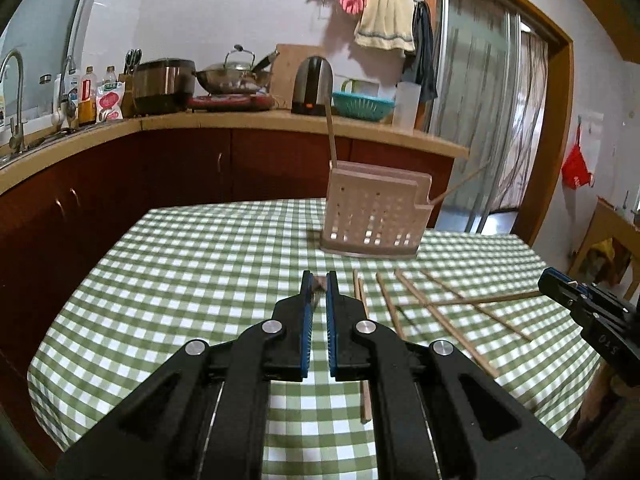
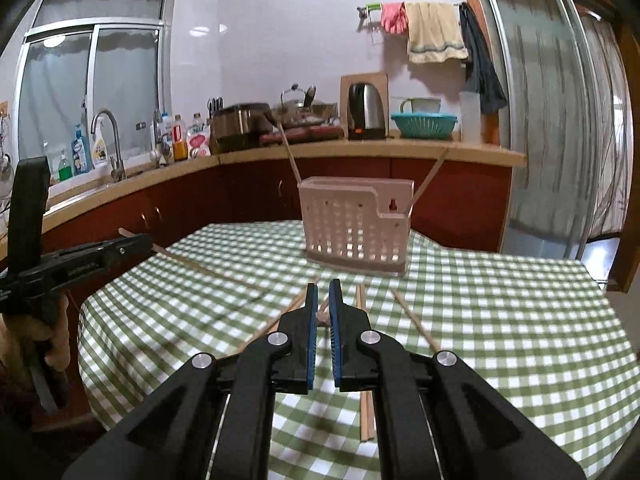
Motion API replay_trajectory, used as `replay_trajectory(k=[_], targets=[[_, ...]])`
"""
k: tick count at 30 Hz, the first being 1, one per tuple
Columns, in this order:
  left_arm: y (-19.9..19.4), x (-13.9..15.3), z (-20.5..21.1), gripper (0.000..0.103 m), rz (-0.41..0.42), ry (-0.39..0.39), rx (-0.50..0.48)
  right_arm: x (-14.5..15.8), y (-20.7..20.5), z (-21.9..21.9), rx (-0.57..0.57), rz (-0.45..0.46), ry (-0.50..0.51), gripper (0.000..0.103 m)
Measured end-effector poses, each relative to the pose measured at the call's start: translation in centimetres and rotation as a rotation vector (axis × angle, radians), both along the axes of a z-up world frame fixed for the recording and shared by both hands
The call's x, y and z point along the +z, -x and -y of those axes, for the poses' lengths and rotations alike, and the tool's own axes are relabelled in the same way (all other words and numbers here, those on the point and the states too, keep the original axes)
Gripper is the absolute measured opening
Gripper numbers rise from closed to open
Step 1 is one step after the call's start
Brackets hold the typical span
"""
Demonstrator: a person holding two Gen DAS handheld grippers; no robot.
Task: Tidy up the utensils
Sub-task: 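Lift both chopsticks upright and carry them over the beige caddy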
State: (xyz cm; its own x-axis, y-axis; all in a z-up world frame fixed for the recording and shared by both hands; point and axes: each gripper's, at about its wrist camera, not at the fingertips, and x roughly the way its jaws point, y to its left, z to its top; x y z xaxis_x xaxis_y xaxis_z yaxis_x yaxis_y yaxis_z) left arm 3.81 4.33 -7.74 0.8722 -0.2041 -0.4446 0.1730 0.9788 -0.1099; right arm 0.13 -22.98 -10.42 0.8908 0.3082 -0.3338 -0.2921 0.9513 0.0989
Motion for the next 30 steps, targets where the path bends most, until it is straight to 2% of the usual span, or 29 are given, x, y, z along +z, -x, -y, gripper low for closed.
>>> replay_trajectory(k=[10,14,20,30], targets=[[-0.8,3.2,-0.2,0.007,0.035,-0.003,-0.028,3.0,-1.0,0.6,-0.001,0.026,-0.009,0.006],[-1.8,3.5,0.0,0.007,0.032,-0.019,-0.039,3.6,-2.5,0.5,0.008,0.021,-0.003,0.006],[-3.8,3.9,-0.5,0.007,0.018,0.005,-0.044,4.4,-4.9,0.4,0.010,0.031,-0.002,0.007],[-6.5,4.2,-0.2,0.007,0.024,0.002,-0.065,5.0,-7.5,-0.3,0.025,0.045,-0.012,0.006]])
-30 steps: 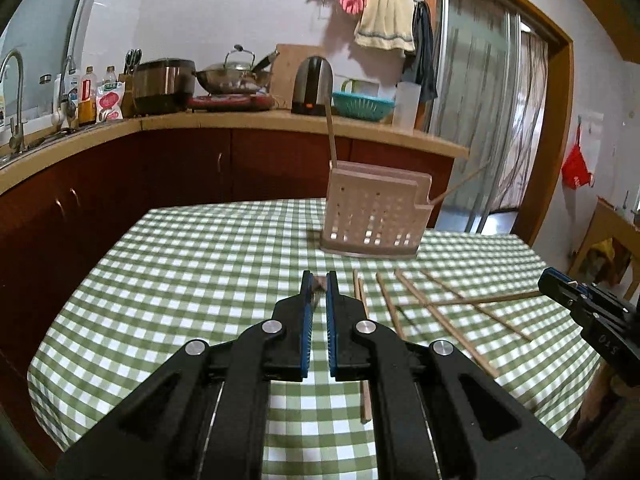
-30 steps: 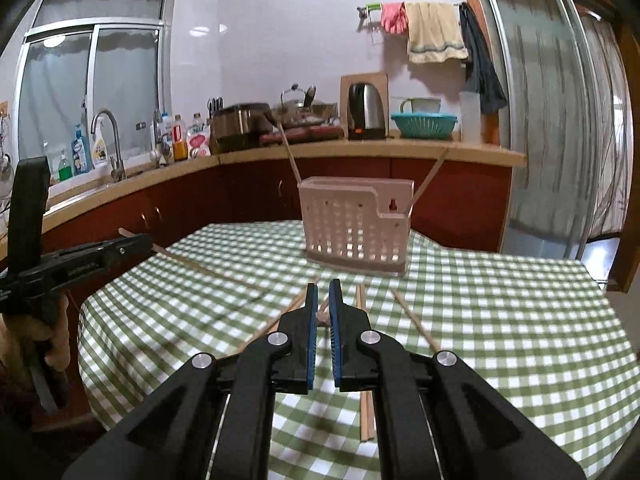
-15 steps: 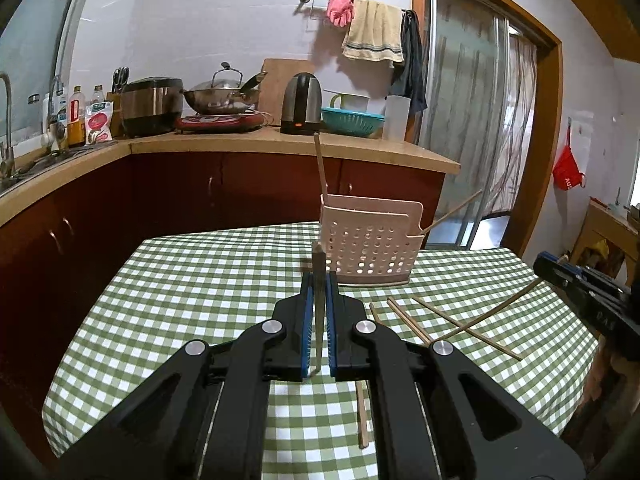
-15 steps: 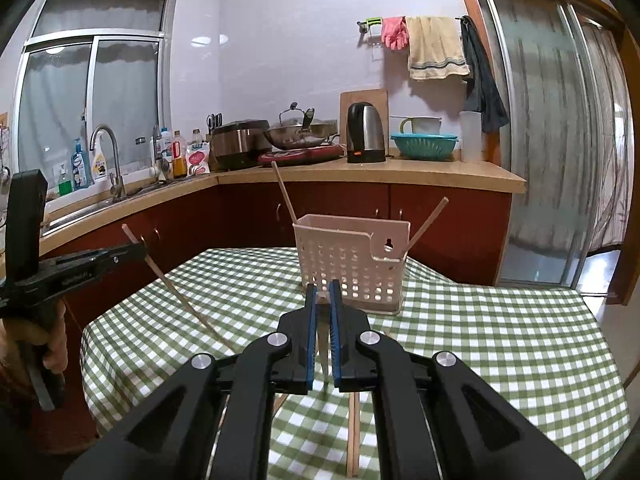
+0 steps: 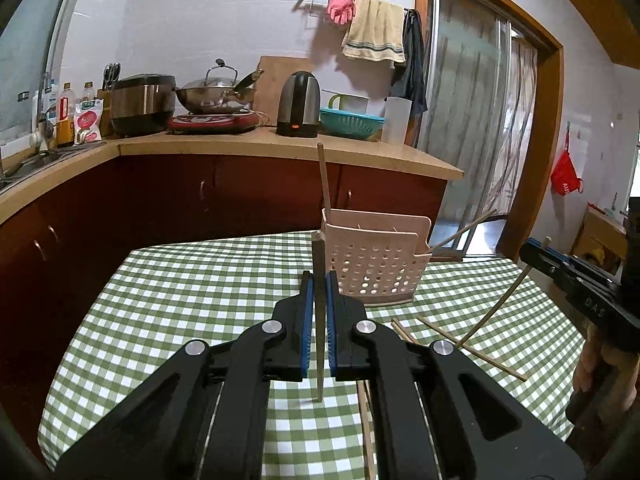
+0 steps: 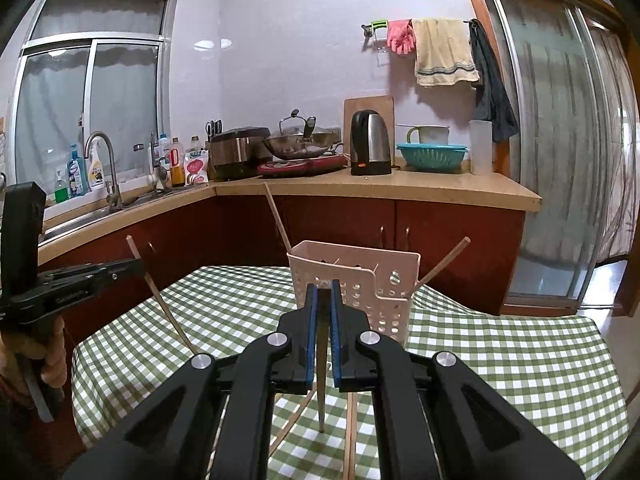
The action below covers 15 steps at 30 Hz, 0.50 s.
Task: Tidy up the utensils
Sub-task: 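Lift both chopsticks upright and carry them over the beige caddy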
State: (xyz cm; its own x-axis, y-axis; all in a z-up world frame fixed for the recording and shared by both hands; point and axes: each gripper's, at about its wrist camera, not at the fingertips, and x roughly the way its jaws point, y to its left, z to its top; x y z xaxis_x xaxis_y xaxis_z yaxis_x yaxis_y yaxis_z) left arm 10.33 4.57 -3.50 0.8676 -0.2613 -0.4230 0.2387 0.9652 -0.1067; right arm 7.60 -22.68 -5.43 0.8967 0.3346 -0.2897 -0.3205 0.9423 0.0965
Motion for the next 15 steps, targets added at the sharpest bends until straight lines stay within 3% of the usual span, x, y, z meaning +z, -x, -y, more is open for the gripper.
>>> replay_trajectory(k=[7,15], targets=[[-1.0,1.1,0.5,0.007,0.016,-0.003,-0.031,1.7,-0.8,0.7,0.003,0.018,-0.027,0.006],[-3.0,5.0,1.3,0.007,0.078,0.041,-0.101,5.7,-2.0,1.9,-0.005,0.109,-0.049,0.006]])
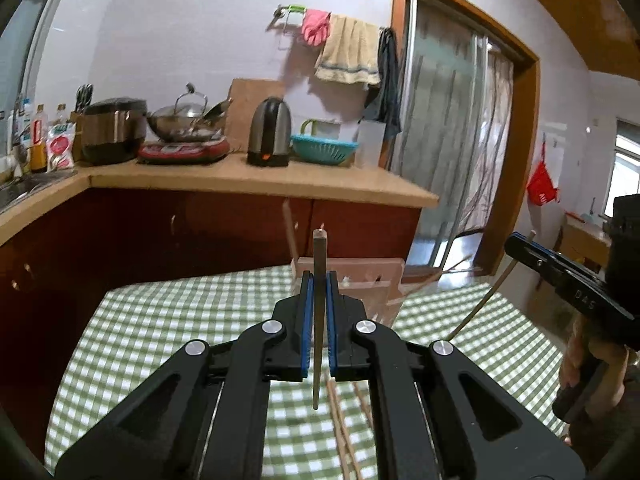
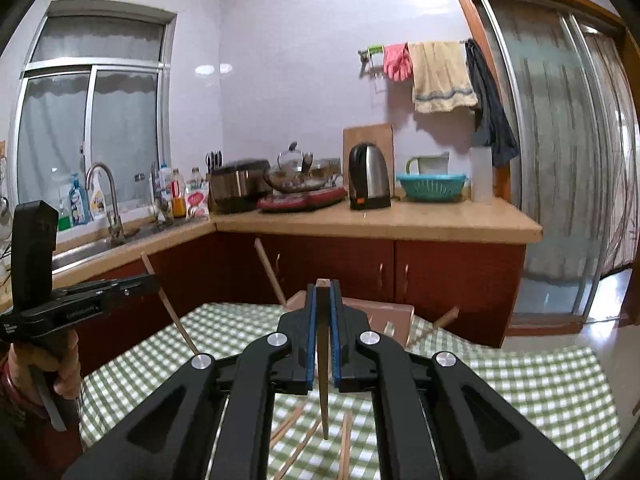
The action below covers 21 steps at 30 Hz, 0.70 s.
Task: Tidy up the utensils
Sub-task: 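Lift both chopsticks upright and carry them over the beige caddy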
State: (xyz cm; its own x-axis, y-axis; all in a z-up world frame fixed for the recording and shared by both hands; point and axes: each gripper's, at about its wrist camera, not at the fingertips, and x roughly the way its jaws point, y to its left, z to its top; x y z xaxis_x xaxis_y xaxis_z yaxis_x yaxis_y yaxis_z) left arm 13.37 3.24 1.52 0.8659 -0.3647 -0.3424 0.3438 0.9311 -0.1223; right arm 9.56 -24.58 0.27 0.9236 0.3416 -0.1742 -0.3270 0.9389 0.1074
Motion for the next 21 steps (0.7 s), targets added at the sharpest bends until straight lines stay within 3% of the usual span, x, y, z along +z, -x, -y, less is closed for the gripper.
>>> replay_trajectory(k=[10,21], targets=[[-3.6,4.6,2.2,0.007,0.115,0.001,-0.019,4.3,-3.2,0.9,-0.034,0.112,0.009,0.006],[-8.2,7.7,4.2,0.007,0.209,0.004,0.003,4.6,-7.7,1.3,-0.069,0.144,0.021,0.006]])
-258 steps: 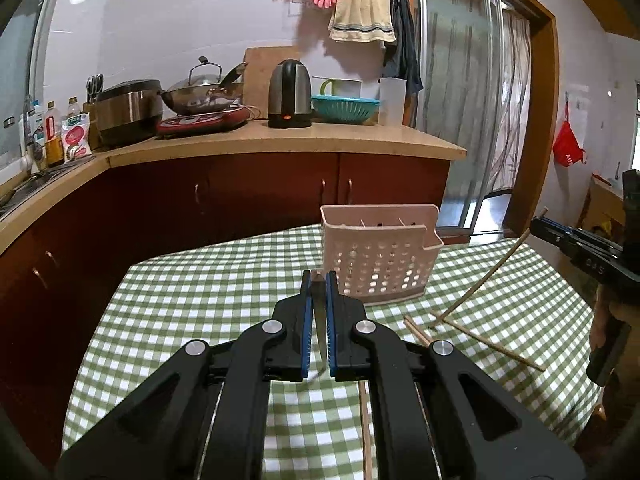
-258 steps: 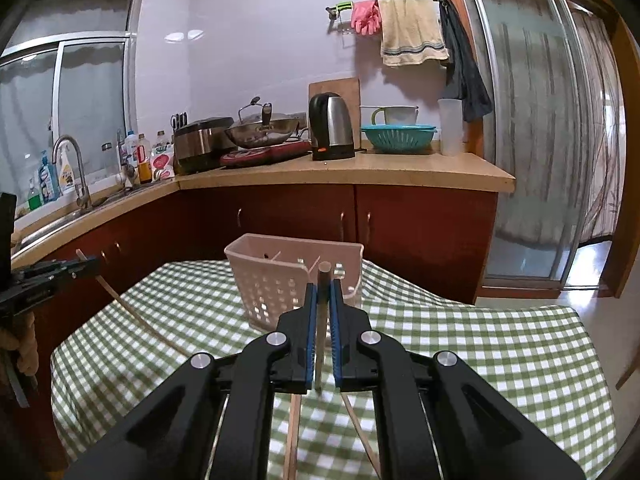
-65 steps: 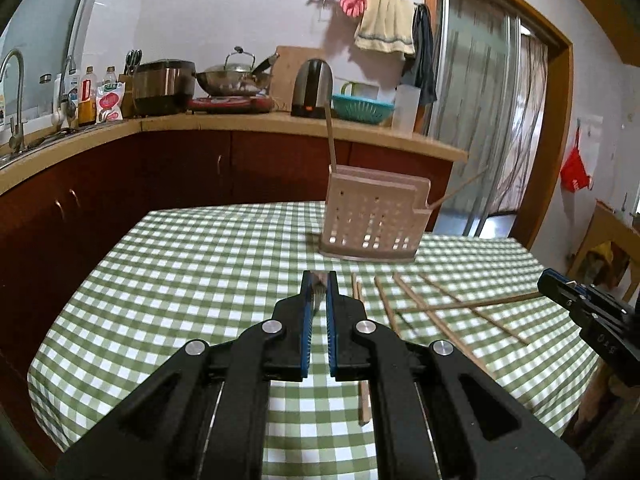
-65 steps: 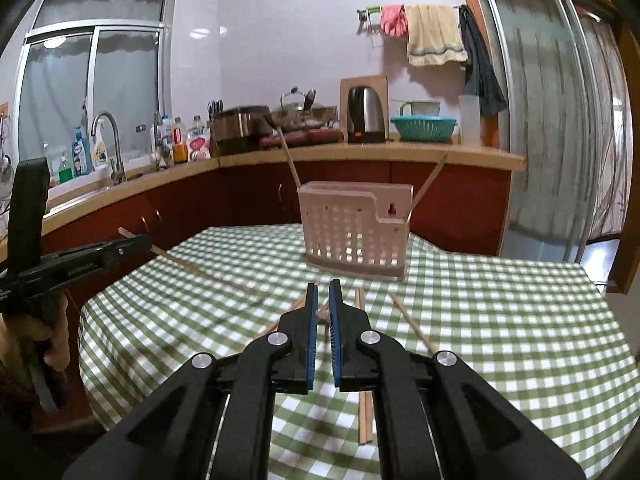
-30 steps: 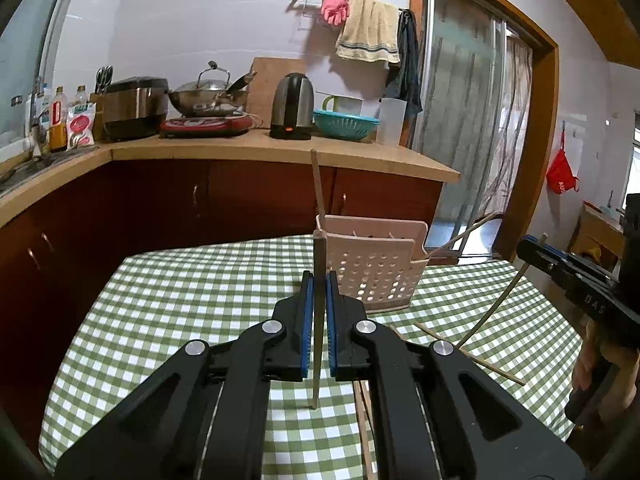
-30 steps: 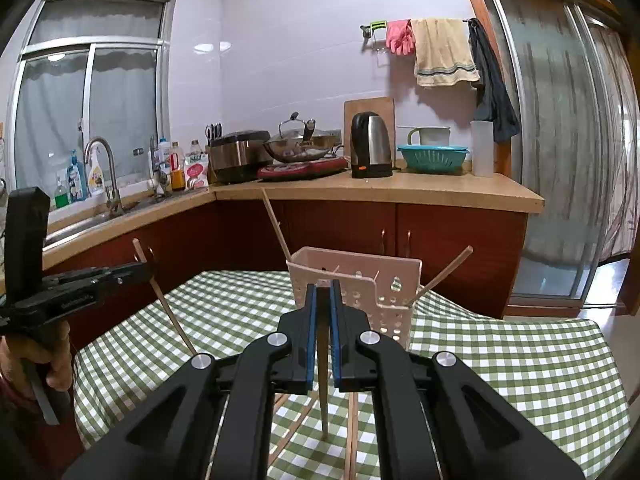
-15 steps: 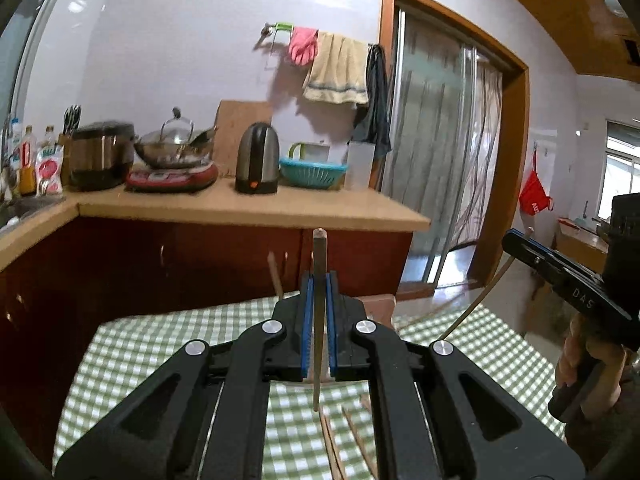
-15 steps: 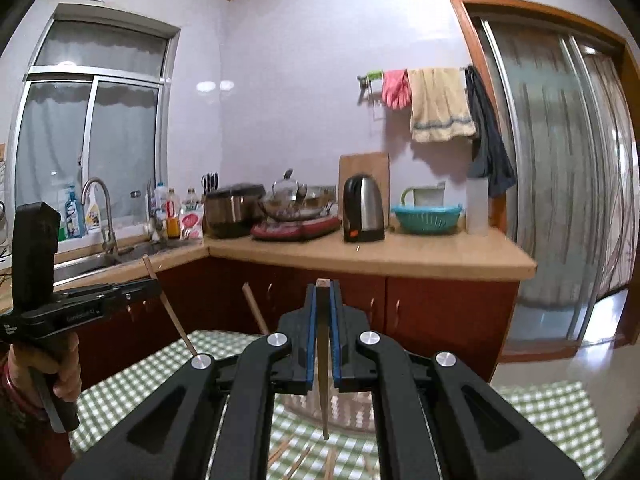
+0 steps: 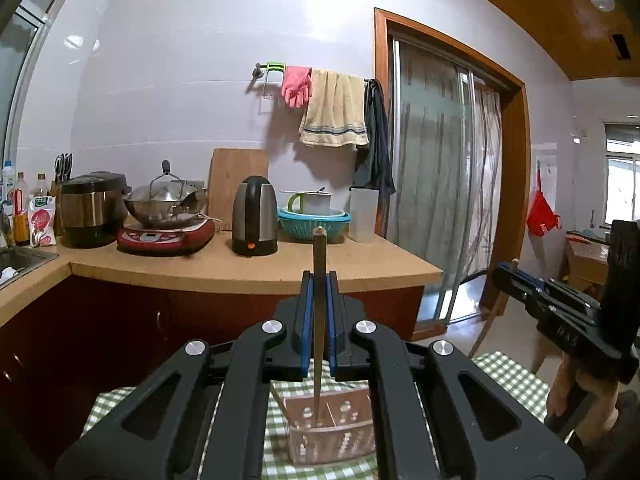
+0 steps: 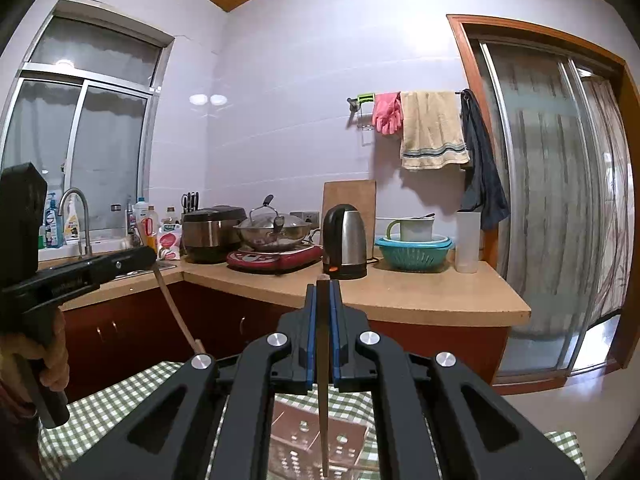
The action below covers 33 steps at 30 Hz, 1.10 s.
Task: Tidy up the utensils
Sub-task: 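Lift both chopsticks upright and carry them over the beige caddy, then drop both chopsticks into the caddy by opening both tools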
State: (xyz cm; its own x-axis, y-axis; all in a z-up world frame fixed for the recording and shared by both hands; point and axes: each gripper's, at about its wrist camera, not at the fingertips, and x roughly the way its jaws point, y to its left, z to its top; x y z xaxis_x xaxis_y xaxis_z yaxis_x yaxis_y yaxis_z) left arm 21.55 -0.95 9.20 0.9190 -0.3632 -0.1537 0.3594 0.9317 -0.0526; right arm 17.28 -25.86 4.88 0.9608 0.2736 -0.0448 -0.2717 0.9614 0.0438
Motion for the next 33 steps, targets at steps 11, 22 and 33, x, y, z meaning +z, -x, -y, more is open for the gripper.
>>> replay_trajectory(k=[11,22,33], targets=[[-3.7,-4.0,1.0,0.007,-0.065,-0.033,0.013,-2.4,-4.2,-0.4,-0.019,-0.018,0.001,0.006],[-6.1,-8.2,0.9,0.007,-0.167,-0.033,0.003,-7.0,-6.9,-1.4,-0.040,-0.131,0.035,0.006],[-5.8,-9.7,1.1,0.041,-0.199,-0.036,-0.004,-6.4,-5.4,-1.8,-0.037,-0.119,0.039,0.051]])
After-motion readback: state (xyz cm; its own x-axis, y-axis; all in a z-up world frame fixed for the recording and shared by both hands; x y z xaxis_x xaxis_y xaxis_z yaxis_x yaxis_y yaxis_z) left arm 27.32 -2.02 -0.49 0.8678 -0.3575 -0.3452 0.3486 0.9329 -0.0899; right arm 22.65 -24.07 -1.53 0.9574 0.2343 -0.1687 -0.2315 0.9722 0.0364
